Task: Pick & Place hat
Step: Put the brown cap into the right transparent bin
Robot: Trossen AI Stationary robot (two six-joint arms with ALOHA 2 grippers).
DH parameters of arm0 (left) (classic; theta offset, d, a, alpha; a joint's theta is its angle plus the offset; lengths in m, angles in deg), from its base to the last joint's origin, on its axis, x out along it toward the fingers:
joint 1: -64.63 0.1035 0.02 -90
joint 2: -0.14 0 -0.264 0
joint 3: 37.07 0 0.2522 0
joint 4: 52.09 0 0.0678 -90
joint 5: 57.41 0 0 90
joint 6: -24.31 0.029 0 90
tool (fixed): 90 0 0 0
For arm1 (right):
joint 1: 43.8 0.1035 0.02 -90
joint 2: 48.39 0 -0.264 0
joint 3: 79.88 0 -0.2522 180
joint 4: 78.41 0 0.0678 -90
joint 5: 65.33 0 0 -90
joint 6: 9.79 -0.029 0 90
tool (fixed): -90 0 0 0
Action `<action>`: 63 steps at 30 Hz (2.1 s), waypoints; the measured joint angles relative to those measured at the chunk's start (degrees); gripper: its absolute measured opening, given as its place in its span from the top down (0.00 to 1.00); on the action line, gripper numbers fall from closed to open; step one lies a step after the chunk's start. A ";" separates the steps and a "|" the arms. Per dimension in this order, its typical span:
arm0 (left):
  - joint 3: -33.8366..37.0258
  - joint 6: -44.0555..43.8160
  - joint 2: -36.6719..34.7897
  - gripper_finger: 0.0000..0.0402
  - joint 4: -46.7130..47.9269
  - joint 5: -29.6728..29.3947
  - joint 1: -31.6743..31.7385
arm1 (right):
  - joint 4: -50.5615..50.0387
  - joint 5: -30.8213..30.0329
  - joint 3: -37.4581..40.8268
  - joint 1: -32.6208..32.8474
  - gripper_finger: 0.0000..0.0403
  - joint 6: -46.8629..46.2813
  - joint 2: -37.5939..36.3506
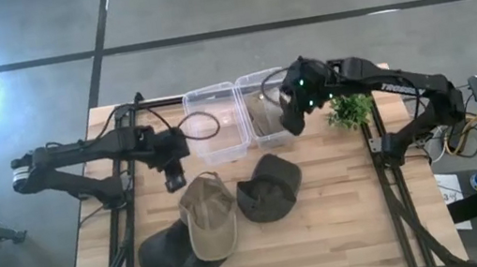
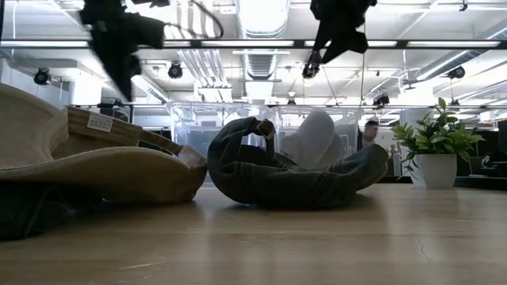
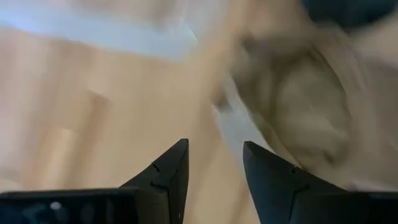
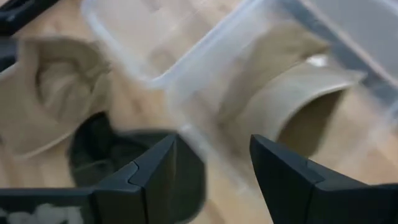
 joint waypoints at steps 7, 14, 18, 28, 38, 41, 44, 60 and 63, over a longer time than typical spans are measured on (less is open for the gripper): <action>9.54 -1.01 -2.25 0.64 1.04 4.72 -1.70 | 0.09 -0.07 0.83 10.27 0.50 -6.01 3.85; 17.44 -9.60 -2.33 0.64 -7.14 8.87 -7.76 | 6.57 0.23 0.96 17.78 0.50 -14.14 11.63; 21.30 -15.06 -2.33 0.64 -18.36 12.28 -14.72 | 13.58 1.39 0.96 20.65 0.50 -18.75 15.80; 23.65 -35.23 -2.31 0.64 -33.95 4.93 -31.30 | 22.11 3.19 0.96 27.63 0.50 -19.50 20.13; 22.74 -48.26 -1.63 0.64 -45.04 -8.70 -39.35 | 24.70 -1.68 0.90 35.90 0.50 -18.69 20.53; 21.24 -49.18 -0.41 0.64 -42.40 -12.22 -43.21 | 25.73 -6.37 0.90 38.43 0.50 -19.11 20.77; 19.92 -49.24 2.07 0.64 -40.33 -13.87 -46.25 | 27.34 -8.68 0.92 39.97 0.50 -20.87 20.99; 9.70 -37.60 20.99 0.64 -41.81 -16.55 -50.85 | 34.10 -8.66 2.67 42.13 0.50 -35.14 22.27; 8.62 -34.50 22.04 0.64 -43.74 -19.80 -50.10 | 35.91 -6.62 2.75 42.30 0.50 -39.07 25.24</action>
